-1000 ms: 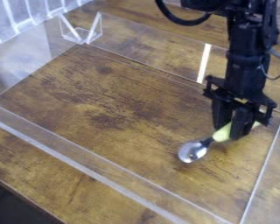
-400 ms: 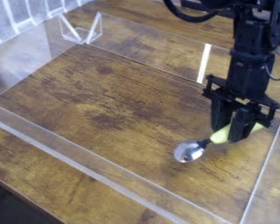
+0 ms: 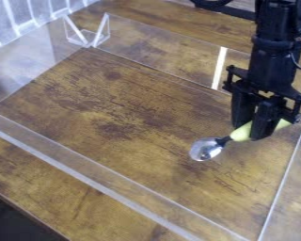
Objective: Move the green spoon to the right
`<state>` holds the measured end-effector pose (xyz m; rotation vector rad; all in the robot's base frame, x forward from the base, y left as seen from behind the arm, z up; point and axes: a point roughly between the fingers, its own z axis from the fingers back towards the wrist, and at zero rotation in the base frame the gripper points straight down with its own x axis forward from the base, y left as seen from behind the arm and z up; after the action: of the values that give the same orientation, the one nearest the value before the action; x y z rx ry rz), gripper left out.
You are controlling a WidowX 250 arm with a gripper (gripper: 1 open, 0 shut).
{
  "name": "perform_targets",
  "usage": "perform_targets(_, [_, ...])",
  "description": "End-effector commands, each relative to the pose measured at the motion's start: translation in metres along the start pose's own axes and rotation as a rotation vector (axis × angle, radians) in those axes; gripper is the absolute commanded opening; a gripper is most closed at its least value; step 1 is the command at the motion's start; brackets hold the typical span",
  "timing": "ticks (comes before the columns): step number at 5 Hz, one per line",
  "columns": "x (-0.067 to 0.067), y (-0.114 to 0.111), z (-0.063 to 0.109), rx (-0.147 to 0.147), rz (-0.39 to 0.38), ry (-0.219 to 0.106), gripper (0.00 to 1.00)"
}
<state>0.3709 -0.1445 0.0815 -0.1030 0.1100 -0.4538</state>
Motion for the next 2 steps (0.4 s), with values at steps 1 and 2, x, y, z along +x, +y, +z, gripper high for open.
perform_targets(1, [0.0087, 0.0057, 0.0256, 0.003, 0.014, -0.088, 0.0])
perform_targets(2, [0.013, 0.0131, 0.0181, -0.007, 0.041, -0.087, 0.0])
